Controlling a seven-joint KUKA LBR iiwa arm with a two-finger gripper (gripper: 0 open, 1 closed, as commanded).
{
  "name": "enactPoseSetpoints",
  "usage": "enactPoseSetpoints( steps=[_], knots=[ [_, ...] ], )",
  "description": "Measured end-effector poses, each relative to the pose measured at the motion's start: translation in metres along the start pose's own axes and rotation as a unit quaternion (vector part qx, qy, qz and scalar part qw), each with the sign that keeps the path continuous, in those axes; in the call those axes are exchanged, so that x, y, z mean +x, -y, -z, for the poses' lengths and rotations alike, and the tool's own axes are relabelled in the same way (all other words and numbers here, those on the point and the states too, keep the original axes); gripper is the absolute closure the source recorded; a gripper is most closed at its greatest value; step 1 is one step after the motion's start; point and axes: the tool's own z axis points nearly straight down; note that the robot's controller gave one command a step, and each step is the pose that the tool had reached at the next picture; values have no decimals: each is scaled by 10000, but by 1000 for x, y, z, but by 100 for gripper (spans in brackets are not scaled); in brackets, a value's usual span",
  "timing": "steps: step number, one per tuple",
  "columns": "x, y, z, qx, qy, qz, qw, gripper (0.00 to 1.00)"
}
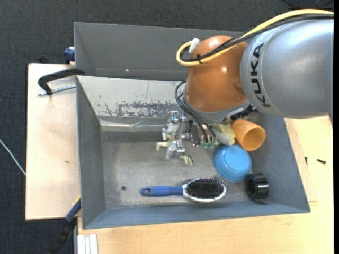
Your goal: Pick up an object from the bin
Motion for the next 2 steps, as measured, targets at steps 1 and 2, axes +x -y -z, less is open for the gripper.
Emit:
enactPoseSetpoints(
  steps=[1, 2],
  knots=[
    [-15, 18, 98, 9, 6, 70, 10000, 100],
    [13, 18, 79, -2, -77, 1989, 9800, 100]
  ],
)
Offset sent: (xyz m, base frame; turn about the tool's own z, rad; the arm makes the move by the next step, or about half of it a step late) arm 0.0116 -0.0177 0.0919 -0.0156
